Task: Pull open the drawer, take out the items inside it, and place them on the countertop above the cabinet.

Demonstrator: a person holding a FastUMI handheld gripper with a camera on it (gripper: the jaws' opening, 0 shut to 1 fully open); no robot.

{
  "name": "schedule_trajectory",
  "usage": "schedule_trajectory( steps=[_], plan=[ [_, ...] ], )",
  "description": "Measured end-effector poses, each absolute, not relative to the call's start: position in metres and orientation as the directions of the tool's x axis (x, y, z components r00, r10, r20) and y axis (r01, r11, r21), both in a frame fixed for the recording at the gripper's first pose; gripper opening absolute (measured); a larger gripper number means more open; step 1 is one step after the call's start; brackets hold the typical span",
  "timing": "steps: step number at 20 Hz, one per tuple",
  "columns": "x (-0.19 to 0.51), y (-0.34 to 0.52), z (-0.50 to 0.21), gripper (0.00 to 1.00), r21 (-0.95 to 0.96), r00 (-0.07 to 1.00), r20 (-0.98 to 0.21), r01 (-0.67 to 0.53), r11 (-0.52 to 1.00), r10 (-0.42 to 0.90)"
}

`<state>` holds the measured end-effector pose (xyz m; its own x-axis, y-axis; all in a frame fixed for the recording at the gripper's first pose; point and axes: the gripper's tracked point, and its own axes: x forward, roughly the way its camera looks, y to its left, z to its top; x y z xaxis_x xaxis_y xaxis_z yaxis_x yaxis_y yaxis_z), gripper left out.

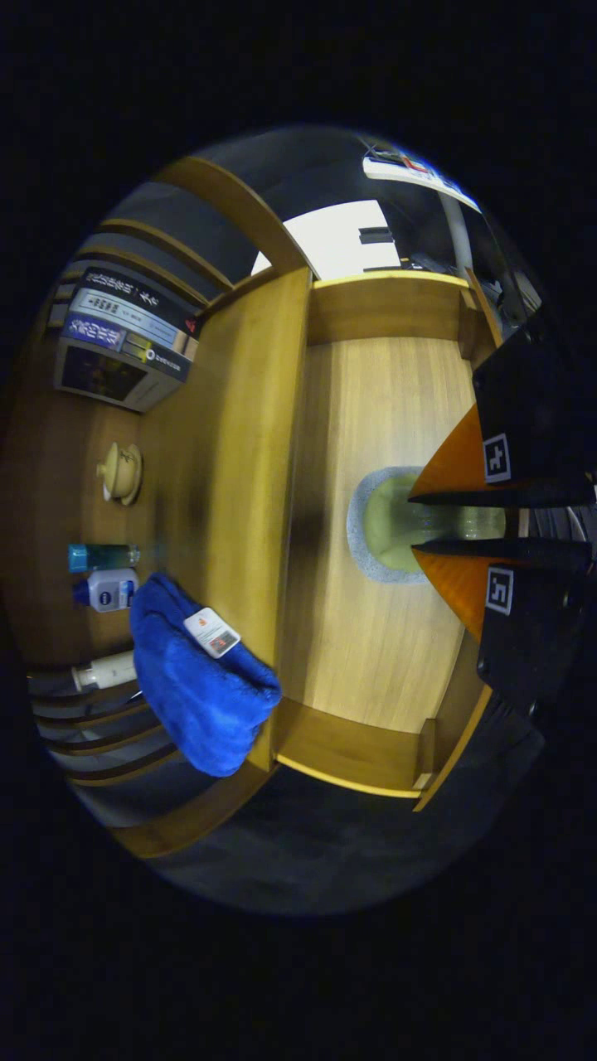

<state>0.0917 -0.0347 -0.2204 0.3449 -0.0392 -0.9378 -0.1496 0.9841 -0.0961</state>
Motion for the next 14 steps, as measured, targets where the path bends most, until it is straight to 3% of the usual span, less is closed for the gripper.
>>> schedule_trajectory(
  steps=[7, 14],
  plan=[
    [0.121, -0.031, -0.158, 0.23, -0.120, 0.416, -0.908, -0.152, 0.981, -0.046],
    [0.173, -0.011, -0.144, 0.23, -0.123, 0.451, -0.891, -0.139, 0.983, -0.048]
  ],
)
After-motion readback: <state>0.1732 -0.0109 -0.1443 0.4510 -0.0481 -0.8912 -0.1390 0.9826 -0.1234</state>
